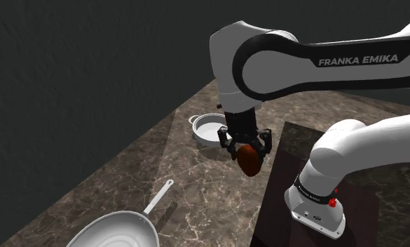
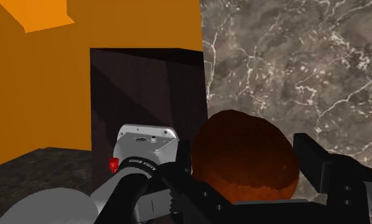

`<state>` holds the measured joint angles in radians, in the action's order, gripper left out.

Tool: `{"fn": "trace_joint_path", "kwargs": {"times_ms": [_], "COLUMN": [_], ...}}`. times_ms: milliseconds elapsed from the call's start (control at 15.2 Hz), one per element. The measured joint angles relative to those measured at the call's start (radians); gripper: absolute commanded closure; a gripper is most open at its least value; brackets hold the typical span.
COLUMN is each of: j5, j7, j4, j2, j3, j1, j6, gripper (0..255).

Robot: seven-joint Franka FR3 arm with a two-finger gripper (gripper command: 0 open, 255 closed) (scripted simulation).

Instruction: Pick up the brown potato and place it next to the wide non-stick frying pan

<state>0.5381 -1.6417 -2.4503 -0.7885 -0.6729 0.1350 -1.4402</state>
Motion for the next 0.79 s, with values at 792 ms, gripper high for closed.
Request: {"fn": "trace_joint_path", "kwargs": {"times_ms": [792], "j5": [0.135], "j7": [-0.308], "j4": [0.272], "j2": [0.201], "j3": [-0.343], "j1": [0.063], "j6": [-0.083], "gripper": [255]}}
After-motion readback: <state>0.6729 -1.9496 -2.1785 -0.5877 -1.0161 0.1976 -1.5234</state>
